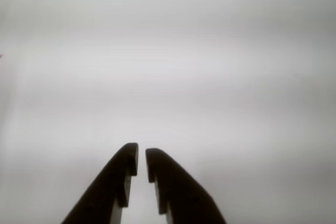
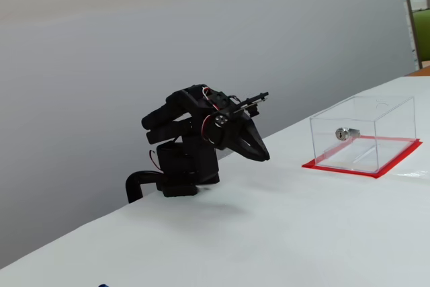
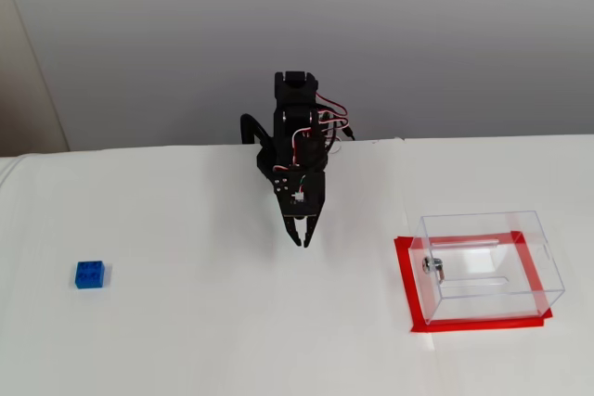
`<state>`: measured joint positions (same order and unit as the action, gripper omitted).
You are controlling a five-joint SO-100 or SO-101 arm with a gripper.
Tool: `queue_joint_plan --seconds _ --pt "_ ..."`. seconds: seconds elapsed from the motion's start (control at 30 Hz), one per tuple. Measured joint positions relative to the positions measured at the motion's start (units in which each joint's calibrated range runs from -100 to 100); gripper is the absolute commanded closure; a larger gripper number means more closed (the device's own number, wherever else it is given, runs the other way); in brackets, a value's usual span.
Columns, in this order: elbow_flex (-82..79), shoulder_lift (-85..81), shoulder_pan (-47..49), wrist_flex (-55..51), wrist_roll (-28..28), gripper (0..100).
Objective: Pick the blue lego brick and place it into the transparent box
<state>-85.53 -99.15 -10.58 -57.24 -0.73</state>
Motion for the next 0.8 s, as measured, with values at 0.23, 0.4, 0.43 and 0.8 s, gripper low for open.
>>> queue_joint_plan --seconds 0.23,0.4,0.43,0.8 --pt "8.4 8.3 0.0 -3.9 -0.1 98" --pt "18.7 19.3 -0.1 -4.0 0.0 98" --pt "21.1 21.6 -0.1 -4.0 0.0 98" --pt "48.5 44.1 0.0 -7.1 0.0 98"
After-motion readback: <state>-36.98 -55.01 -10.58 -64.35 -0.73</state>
